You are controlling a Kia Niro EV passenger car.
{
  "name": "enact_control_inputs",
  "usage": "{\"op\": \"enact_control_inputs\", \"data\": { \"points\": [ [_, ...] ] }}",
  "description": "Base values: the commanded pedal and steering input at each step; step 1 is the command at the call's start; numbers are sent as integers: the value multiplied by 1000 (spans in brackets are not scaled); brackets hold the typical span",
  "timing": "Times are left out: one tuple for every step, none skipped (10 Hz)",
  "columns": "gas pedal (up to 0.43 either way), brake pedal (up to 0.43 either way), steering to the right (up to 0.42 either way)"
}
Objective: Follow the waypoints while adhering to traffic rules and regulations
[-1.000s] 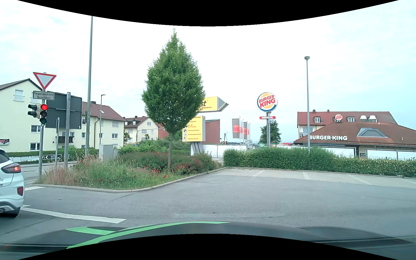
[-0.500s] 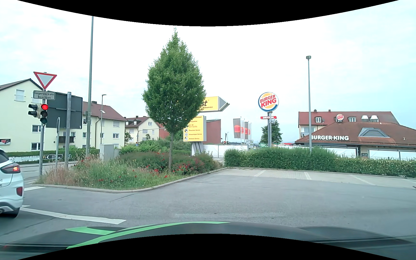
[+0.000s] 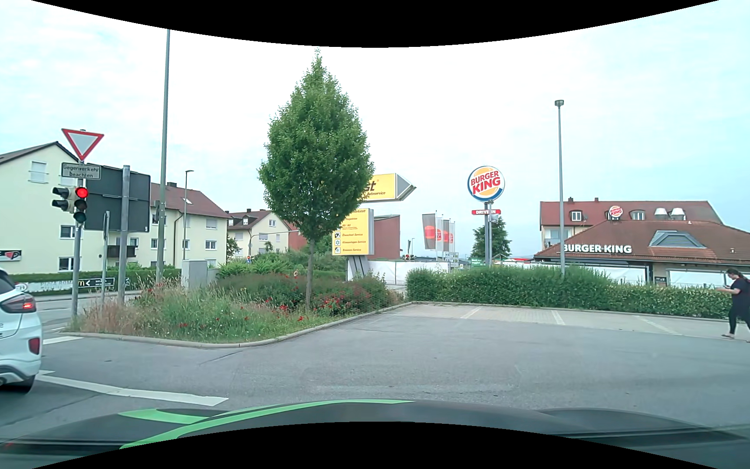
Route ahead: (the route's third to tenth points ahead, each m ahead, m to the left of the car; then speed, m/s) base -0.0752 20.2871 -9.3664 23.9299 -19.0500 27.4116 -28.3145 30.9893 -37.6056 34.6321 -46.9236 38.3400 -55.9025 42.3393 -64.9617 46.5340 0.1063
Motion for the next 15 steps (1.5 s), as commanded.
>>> {"op": "enact_control_inputs", "data": {
  "points": [
    [0, 98, -388],
    [0, 98, -394],
    [0, 104, -394],
    [0, 98, -381],
    [0, 98, -359],
    [0, 98, -346],
    [0, 98, -346],
    [0, 104, -347],
    [0, 104, -350],
    [0, 116, -355],
    [0, 122, -358],
    [0, 128, -358],
    [0, 128, -359],
    [0, 128, -359],
    [0, 134, -359]
  ]
}}
